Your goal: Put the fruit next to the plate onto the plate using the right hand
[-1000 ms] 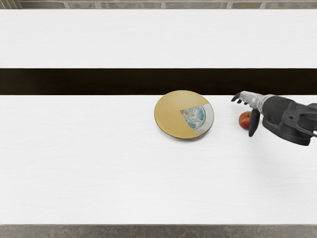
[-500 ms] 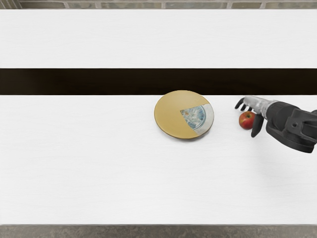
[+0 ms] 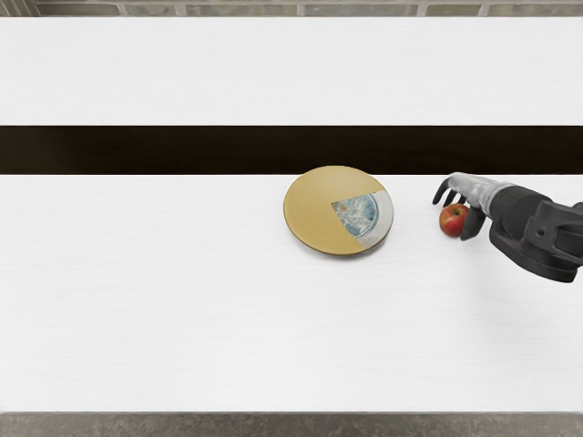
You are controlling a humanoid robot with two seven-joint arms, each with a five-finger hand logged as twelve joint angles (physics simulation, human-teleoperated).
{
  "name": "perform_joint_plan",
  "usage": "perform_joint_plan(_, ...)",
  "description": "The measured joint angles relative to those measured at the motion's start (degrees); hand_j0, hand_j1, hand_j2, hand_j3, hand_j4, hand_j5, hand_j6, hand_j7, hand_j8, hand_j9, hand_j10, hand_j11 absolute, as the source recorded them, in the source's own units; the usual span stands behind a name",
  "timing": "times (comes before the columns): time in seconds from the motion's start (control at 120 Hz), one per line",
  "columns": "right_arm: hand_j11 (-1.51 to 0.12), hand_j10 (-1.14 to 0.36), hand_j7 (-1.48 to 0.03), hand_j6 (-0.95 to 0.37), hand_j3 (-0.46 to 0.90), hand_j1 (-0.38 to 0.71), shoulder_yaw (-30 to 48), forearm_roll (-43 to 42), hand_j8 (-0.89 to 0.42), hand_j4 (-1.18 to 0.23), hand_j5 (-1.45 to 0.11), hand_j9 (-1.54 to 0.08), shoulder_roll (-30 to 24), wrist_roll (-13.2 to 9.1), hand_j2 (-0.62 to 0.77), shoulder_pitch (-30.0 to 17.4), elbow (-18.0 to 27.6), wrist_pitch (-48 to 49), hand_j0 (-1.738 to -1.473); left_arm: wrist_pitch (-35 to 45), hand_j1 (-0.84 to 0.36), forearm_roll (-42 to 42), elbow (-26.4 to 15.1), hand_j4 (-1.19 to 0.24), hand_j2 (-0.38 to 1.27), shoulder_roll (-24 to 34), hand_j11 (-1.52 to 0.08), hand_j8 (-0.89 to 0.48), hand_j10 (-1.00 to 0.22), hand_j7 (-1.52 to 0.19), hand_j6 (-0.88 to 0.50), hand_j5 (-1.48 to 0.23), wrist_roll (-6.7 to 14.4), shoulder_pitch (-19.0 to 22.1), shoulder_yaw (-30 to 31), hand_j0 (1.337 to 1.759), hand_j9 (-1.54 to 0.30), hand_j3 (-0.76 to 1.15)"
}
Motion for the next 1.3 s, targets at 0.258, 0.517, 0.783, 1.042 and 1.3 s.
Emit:
perform_joint_plan(0.258,-0.65,-0.49,-0.64,-0.46,0.00,0.23,0.1,-0.1,-0.48,-0.49,-0.65,-0.65,0.0,0.0,-0.05,-0.3,0.1,-0.1,-1.656,0.0,0.35,0.0,0.0,0.00,0.00,0.0,0.00,0.00,0.00,0.00,0.00,0.00,0.0,0.0,0.0,1.658,0.00,0.00)
perform_joint_plan(0.517,-0.81,-0.61,-0.80,-0.46,0.00,0.26,0.5,0.0,-0.48,-0.62,-0.81,-0.81,-0.1,0.0,0.21,-0.4,-0.1,-0.2,-1.654,0.0,0.35,0.0,0.0,0.00,0.00,0.0,0.00,0.00,0.00,0.00,0.00,0.00,0.0,0.0,0.0,1.658,0.00,0.00)
perform_joint_plan(0.783,-0.90,-0.68,-0.89,-0.47,0.00,0.26,0.7,0.2,-0.48,-0.69,-0.90,-0.90,0.0,0.0,0.28,-0.4,-1.1,-0.1,-1.653,0.0,0.35,0.0,0.0,0.00,0.00,0.0,0.00,0.00,0.00,0.00,0.00,0.00,0.0,0.0,0.0,1.658,0.00,0.00)
perform_joint_plan(1.042,-0.97,-0.71,-0.95,-0.44,0.00,0.26,5.1,0.6,-0.44,-0.72,-0.97,-0.97,1.0,0.0,0.26,-0.1,-1.8,0.1,-1.653,0.0,0.35,0.0,0.0,0.00,0.00,0.0,0.00,0.00,0.00,0.00,0.00,0.00,0.0,0.0,0.0,1.658,0.00,0.00)
perform_joint_plan(1.3,-0.99,-0.76,-0.96,-0.49,0.00,0.17,8.4,0.6,-0.48,-0.73,-0.99,-0.99,6.1,0.0,0.16,3.1,-1.5,0.4,-1.652,0.0,0.35,0.0,0.0,0.00,0.00,0.0,0.00,0.00,0.00,0.00,0.00,0.00,0.0,0.0,0.0,1.658,0.00,0.00)
